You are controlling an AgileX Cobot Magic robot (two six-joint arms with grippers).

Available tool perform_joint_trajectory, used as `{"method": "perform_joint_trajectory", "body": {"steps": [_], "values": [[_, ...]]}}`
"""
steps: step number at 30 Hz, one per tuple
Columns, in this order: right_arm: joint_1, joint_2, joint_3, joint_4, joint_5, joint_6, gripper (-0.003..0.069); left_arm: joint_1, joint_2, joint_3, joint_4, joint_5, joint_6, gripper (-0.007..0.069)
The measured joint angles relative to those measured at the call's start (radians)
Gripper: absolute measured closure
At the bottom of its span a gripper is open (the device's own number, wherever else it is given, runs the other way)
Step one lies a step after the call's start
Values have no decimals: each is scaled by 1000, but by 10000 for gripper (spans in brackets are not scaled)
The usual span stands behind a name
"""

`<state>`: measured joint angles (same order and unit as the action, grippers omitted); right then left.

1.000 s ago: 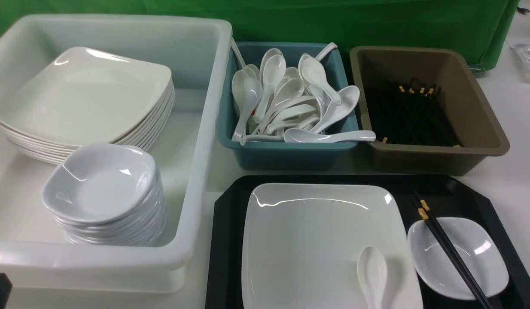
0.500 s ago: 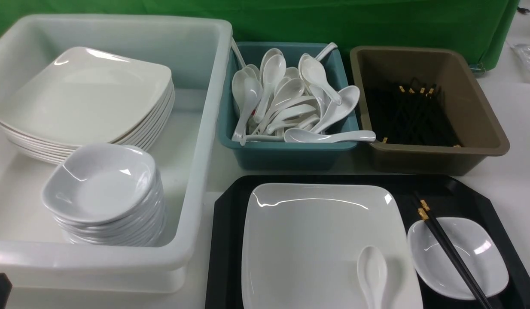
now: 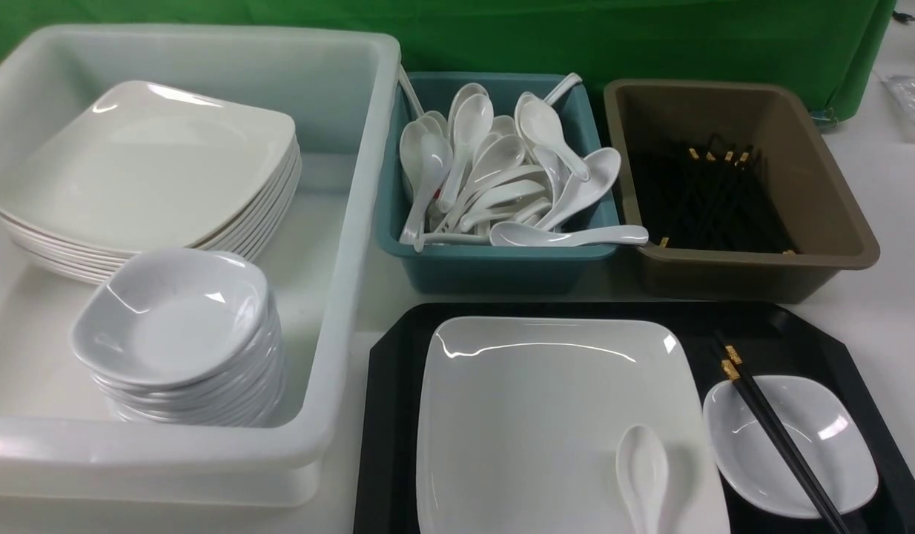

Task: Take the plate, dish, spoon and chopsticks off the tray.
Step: Use the right arm to grab a pair of chopsticks from the plate

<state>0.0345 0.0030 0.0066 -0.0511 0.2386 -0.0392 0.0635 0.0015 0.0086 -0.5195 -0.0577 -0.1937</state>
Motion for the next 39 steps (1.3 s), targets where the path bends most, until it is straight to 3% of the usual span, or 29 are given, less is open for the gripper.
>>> {"method": "perform_joint_trajectory", "body": {"steps": [4, 10, 13, 14, 19, 25, 30, 32, 35, 39], "values": [[0, 0, 0, 0, 0, 0, 418, 0, 9, -90, 15, 134, 37, 607], [0, 0, 0, 0, 0, 0, 418, -9, 262, -398, 19, 451, 473, 607], [0, 0, 0, 0, 0, 0, 418, -52, 393, -499, 19, 546, 558, 607], [0, 0, 0, 0, 0, 0, 418, -122, 484, -563, 16, 583, 588, 607], [0, 0, 0, 0, 0, 0, 418, -366, 660, -643, 27, 548, 614, 607], [0, 0, 0, 0, -16, 4, 418, -550, 808, -650, 54, 440, 614, 607], [0, 0, 0, 73, -123, 175, 418, -582, 864, -650, 62, 430, 618, 607], [0, 0, 0, 104, -218, 354, 418, -582, 876, -650, 69, 433, 618, 607], [0, 0, 0, 120, -291, 485, 418, -582, 877, -650, 72, 444, 618, 607], [8, 6, -14, 123, -275, 552, 427, -582, 877, -650, 72, 450, 618, 607]]}}
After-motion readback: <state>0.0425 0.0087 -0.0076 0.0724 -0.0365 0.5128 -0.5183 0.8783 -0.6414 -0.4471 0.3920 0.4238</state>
